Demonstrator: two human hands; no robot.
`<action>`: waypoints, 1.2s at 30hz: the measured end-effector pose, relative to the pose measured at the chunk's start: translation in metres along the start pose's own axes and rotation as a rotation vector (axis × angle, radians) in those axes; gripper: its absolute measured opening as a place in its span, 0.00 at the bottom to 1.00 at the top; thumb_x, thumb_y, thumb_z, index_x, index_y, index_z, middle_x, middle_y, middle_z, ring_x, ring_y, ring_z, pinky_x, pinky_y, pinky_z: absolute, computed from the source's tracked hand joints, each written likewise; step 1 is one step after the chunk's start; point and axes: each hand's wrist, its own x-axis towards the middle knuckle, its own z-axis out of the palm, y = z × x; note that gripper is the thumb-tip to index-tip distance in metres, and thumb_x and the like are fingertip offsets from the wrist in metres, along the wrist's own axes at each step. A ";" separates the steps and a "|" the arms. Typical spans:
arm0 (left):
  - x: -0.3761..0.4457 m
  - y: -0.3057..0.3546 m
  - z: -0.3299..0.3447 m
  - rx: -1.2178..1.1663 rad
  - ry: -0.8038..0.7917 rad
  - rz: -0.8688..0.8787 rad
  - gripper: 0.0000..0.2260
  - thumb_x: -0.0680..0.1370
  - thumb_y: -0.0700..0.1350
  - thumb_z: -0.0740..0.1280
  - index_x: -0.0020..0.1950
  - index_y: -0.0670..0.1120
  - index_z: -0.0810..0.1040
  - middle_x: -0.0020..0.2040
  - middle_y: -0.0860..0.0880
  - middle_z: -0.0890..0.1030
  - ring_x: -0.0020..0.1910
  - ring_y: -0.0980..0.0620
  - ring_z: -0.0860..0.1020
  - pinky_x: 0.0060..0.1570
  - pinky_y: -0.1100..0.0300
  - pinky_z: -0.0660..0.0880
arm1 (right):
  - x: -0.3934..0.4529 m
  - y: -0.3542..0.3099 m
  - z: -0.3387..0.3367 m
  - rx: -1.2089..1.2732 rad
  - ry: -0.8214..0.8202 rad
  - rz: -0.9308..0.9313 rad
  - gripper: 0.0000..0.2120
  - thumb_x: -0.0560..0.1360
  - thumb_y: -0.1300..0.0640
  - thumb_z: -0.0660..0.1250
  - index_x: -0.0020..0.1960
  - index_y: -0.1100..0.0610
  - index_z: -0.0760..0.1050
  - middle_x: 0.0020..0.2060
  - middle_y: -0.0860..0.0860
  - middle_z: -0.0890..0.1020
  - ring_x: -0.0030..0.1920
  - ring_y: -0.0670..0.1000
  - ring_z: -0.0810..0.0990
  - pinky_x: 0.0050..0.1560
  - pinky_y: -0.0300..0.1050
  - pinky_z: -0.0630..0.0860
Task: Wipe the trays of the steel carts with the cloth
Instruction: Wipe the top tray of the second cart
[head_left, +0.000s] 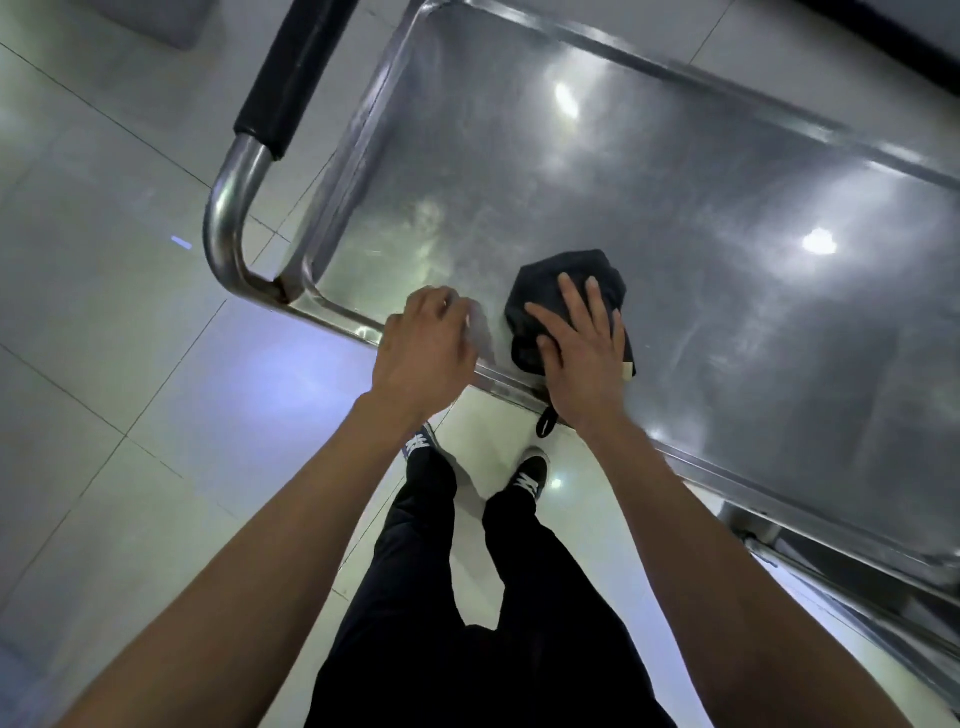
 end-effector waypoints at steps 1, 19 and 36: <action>-0.003 0.012 0.005 0.008 -0.004 0.013 0.16 0.79 0.47 0.61 0.66 0.45 0.74 0.69 0.47 0.72 0.71 0.44 0.66 0.59 0.45 0.72 | -0.006 0.008 -0.002 -0.003 0.005 0.005 0.18 0.82 0.53 0.59 0.71 0.43 0.70 0.80 0.48 0.57 0.81 0.54 0.48 0.79 0.61 0.48; -0.043 -0.020 0.022 -0.085 0.134 -0.112 0.12 0.78 0.49 0.61 0.59 0.53 0.79 0.62 0.53 0.76 0.69 0.48 0.69 0.61 0.48 0.71 | -0.022 -0.006 0.015 -0.227 0.040 -0.141 0.23 0.79 0.50 0.49 0.73 0.43 0.66 0.80 0.52 0.57 0.80 0.59 0.51 0.76 0.66 0.53; -0.052 -0.153 0.015 -0.129 0.304 -0.098 0.15 0.76 0.41 0.66 0.62 0.47 0.81 0.68 0.45 0.76 0.74 0.43 0.67 0.59 0.47 0.69 | 0.097 -0.191 0.056 -0.179 -0.260 -0.313 0.25 0.82 0.56 0.59 0.77 0.40 0.63 0.81 0.48 0.48 0.80 0.56 0.41 0.77 0.63 0.43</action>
